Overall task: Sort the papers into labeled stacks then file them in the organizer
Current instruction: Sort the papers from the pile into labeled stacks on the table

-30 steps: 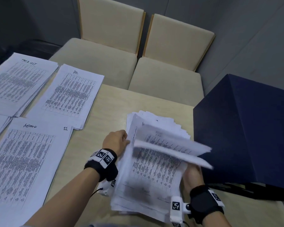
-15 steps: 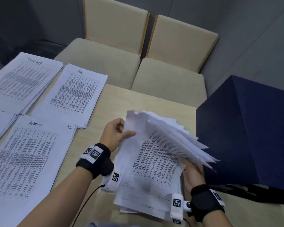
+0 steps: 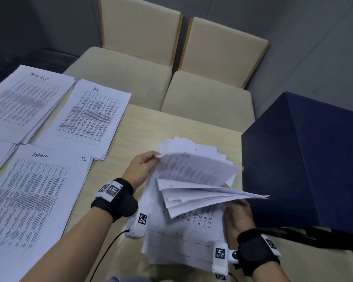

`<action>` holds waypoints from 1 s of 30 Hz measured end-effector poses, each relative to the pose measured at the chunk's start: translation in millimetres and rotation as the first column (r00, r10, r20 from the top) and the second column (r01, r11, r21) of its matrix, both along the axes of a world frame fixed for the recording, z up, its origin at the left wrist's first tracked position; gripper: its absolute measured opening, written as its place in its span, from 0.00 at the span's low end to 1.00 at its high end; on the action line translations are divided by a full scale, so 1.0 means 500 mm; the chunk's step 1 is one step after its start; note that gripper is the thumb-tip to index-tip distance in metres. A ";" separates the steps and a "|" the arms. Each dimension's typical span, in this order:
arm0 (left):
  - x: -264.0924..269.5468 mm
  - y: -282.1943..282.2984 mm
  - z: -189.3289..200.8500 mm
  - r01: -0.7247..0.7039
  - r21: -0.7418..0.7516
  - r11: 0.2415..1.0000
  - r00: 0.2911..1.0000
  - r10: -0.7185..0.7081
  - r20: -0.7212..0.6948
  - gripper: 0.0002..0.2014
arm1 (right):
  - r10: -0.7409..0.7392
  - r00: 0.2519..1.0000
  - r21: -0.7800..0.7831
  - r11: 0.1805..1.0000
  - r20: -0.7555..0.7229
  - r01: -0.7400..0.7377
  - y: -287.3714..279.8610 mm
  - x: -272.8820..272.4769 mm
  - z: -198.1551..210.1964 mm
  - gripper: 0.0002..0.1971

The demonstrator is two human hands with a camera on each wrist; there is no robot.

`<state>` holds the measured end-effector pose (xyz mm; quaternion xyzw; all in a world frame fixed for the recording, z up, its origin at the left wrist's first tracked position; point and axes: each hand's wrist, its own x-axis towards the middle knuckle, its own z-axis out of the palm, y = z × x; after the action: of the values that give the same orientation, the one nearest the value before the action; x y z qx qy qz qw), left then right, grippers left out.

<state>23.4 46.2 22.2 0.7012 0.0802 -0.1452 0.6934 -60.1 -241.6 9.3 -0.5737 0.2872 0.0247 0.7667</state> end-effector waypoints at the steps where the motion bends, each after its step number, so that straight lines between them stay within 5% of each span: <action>1: -0.005 -0.006 0.010 0.051 -0.041 0.998 0.999 -0.052 -0.016 0.08 | 0.011 1.000 -0.001 1.000 0.012 -0.011 0.002 0.002 0.006 0.19; 4: -0.012 -0.009 0.023 0.118 -0.063 0.991 0.992 -0.121 -0.031 0.09 | 0.076 0.997 -0.044 0.996 0.028 -0.075 0.002 0.000 0.011 0.13; 8: -0.015 0.005 -0.014 0.291 0.098 0.952 0.956 -0.285 -0.063 0.26 | -0.035 0.999 -0.139 0.990 -0.030 0.030 -0.012 -0.011 -0.018 0.06; 12: -0.023 -0.024 0.010 0.374 0.205 0.904 0.906 -0.403 0.126 0.14 | 0.004 1.000 -0.173 0.985 0.002 -0.003 0.007 0.018 0.046 0.14; 17: 0.005 -0.098 0.148 -0.056 0.031 0.998 0.917 0.039 0.397 0.05 | 0.049 0.964 -0.481 0.872 0.263 0.087 0.062 0.076 0.198 0.00; 21: 0.006 -0.124 0.242 -0.147 -0.107 0.983 0.873 0.180 0.454 0.07 | -0.036 0.900 -0.540 0.789 0.435 0.293 0.082 0.081 0.259 0.14; 23: -0.006 -0.135 0.246 -0.157 -0.114 0.981 0.850 0.192 0.491 0.06 | -0.072 0.873 -0.494 0.801 0.482 0.339 0.091 0.071 0.257 0.11; 26: -0.022 -0.139 0.169 -0.199 0.018 0.980 0.922 0.181 0.342 0.15 | -0.028 0.933 -0.462 0.863 0.358 0.204 0.080 0.047 0.192 0.10; 30: -0.051 -0.120 0.043 0.022 0.401 0.916 0.997 -0.052 0.064 0.08 | 0.140 0.988 -0.519 0.850 0.065 -0.086 0.079 0.008 0.129 0.11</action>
<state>-2.1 -13.8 43.9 0.8343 0.0695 -0.1133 0.5351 -55.9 -202.3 73.6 -0.7740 0.2101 -0.0366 0.5962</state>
